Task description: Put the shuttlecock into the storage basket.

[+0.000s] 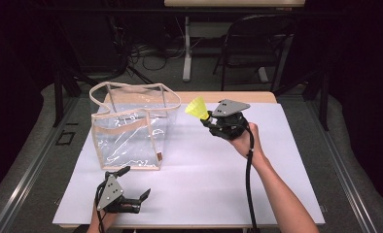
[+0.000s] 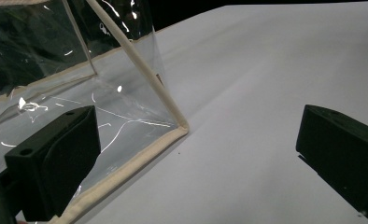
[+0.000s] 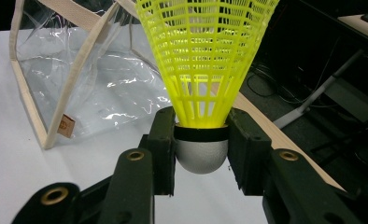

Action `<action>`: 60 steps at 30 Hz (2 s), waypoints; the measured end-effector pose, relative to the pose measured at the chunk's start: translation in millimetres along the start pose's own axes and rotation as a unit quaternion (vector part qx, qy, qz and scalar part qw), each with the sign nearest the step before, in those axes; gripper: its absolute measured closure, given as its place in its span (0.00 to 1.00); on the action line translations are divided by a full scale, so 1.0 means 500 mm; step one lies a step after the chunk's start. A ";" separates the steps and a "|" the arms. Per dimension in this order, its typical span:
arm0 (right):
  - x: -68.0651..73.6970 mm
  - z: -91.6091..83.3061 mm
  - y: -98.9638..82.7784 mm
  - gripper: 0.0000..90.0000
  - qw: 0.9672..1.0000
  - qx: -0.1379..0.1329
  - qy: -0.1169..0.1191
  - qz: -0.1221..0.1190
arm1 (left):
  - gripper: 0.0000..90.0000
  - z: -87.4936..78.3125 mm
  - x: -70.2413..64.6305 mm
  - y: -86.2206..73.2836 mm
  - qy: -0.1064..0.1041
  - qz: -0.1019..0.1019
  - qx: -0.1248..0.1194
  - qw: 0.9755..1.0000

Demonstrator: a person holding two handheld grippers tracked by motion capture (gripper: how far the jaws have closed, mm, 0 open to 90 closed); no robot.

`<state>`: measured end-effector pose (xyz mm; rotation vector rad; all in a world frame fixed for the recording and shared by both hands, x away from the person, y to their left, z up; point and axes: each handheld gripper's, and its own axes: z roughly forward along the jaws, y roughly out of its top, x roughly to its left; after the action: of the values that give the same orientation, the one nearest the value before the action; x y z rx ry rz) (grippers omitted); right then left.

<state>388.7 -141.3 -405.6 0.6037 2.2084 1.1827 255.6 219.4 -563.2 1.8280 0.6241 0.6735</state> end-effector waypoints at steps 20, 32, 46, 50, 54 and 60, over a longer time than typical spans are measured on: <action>-0.009 0.008 0.044 0.72 1.000 -0.005 0.007 -0.008 | 0.00 -0.001 -0.001 0.000 0.000 -0.002 -0.001 1.000; -0.013 0.022 0.070 0.72 1.000 -0.003 0.016 -0.011 | 0.00 -0.001 0.000 0.000 -0.001 -0.001 0.000 1.000; -0.017 0.041 0.100 0.72 1.000 -0.002 0.026 -0.016 | 0.00 0.000 0.000 0.000 0.000 -0.001 -0.001 1.000; -0.019 0.047 0.108 0.72 0.999 -0.002 0.029 -0.014 | 0.00 -0.001 0.000 0.000 0.000 -0.002 -0.001 1.000; -0.021 0.051 0.118 0.72 0.999 -0.003 0.030 -0.017 | 0.00 -0.001 0.000 0.000 0.000 -0.002 -0.001 1.000; -0.022 0.058 0.134 0.72 0.999 -0.002 0.034 -0.018 | 0.00 -0.001 0.000 0.000 0.000 -0.002 -0.002 1.000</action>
<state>424.3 -96.5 -358.7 0.5265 2.2632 1.2042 255.2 219.8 -562.9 1.8235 0.6264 0.6713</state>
